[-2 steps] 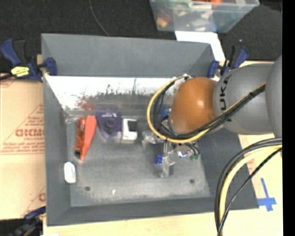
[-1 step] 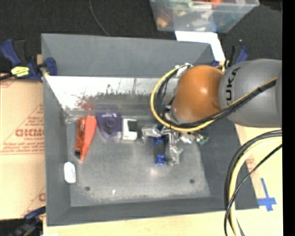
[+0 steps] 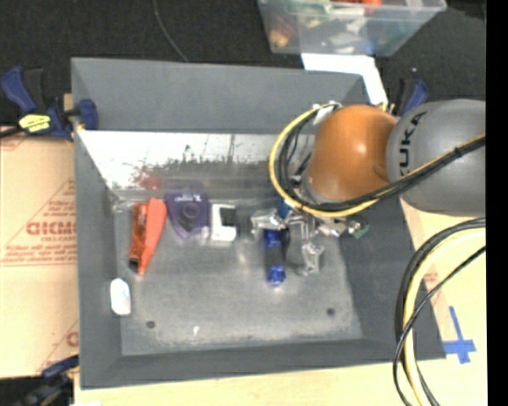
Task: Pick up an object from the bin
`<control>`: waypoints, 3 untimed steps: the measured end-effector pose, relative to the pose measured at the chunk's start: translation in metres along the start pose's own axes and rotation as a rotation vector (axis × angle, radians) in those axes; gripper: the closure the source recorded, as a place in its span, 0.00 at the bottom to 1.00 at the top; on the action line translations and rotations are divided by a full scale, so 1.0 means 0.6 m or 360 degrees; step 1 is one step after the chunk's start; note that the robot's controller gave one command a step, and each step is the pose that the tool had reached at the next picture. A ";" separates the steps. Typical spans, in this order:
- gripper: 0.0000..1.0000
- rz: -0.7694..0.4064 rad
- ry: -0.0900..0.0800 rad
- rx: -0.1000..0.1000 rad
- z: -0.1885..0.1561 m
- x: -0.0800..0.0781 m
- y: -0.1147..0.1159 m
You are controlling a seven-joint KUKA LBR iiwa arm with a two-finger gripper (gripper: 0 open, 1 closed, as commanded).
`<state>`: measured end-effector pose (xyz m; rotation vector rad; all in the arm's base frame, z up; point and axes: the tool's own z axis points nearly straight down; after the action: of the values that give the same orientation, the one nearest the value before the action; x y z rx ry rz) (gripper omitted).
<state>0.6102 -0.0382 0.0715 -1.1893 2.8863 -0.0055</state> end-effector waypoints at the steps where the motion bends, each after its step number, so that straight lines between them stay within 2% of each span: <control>1: 1.00 0.0103 0.0005 -0.0004 -0.001 -0.006 0.026; 2: 1.00 0.0104 0.0005 -0.0004 -0.001 -0.006 0.026; 3: 1.00 0.0107 0.0008 -0.0008 -0.036 -0.005 0.026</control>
Offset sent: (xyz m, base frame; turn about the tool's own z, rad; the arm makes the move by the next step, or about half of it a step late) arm 0.0000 0.0000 0.0000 0.0000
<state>0.6005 -0.0251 0.0929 -1.0942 2.9303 -0.0005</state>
